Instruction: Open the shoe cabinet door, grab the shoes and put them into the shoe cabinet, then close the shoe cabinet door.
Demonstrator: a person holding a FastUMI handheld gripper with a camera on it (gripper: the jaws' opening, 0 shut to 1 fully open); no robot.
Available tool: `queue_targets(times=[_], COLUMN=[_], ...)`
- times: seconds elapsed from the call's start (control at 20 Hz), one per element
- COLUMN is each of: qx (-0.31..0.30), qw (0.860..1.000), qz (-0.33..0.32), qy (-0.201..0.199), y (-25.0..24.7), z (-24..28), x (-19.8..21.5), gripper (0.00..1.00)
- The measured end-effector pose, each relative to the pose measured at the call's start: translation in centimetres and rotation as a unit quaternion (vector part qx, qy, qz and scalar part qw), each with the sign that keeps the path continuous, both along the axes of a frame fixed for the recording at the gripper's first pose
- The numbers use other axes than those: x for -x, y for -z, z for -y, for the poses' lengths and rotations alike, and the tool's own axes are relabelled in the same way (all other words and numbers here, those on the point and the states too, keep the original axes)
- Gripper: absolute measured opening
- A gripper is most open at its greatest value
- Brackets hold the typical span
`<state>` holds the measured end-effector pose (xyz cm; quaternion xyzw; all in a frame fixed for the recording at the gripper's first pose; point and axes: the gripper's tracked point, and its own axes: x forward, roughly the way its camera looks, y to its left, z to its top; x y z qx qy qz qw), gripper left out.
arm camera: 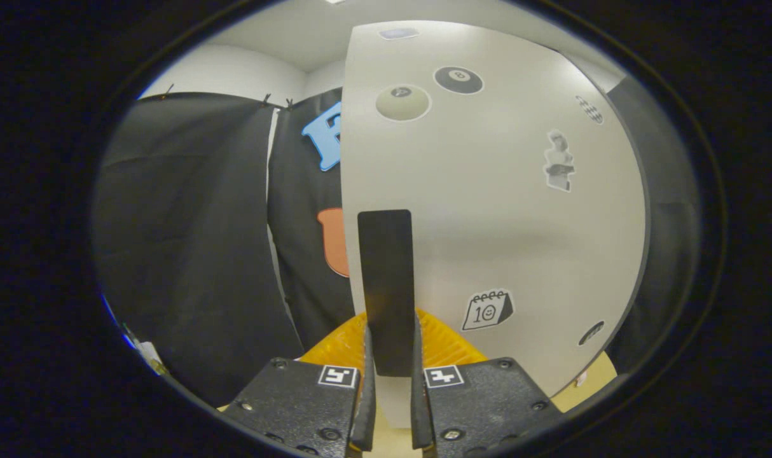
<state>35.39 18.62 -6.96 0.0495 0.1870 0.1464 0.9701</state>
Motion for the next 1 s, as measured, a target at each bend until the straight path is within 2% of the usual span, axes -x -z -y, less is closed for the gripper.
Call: queue_targets(times=[0.3, 0.5, 0.6, 1.0], qx=[-0.009, -0.015, -0.031, -0.029], qw=[0.999, 0.999, 0.998, 0.998], qz=[-0.002, -0.004, -0.006, 0.011], qy=[-0.031, -0.048, -0.049, -0.049], y=[-1.6, -1.9, -2.1, -3.2], z=[0.7, 2.0, 2.4, 5.7], x=[4.6, 5.9, 6.7, 10.2], gripper=[0.25, 0.25, 0.24, 0.24])
